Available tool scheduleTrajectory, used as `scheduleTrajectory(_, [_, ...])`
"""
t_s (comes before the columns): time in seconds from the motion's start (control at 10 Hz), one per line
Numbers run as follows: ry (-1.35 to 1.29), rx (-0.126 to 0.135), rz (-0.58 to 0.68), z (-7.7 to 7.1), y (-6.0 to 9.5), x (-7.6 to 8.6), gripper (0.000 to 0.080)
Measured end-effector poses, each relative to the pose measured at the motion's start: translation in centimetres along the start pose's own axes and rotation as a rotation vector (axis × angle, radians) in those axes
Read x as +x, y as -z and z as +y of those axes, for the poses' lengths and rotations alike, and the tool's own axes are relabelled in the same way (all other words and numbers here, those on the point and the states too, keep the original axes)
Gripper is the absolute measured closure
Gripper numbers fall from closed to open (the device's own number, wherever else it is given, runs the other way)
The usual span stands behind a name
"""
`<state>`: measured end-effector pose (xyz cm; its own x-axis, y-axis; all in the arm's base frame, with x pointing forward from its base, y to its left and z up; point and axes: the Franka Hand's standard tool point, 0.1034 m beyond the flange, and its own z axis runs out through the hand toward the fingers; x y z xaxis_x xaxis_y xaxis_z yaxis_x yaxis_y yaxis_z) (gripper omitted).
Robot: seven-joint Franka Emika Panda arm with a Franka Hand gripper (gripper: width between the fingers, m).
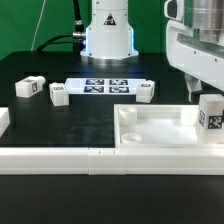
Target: Assemble one leg
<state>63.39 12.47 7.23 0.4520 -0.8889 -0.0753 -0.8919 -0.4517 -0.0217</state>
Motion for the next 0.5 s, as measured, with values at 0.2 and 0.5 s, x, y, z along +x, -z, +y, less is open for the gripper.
scheduleTrajectory(0.2, [0.234,-0.003,0.002,-0.11,-0.01,-0.33,0.0151])
scheduleTrajectory(0.5, [0.541,-0.007,0.007,-0.11,0.01,-0.24,0.0150])
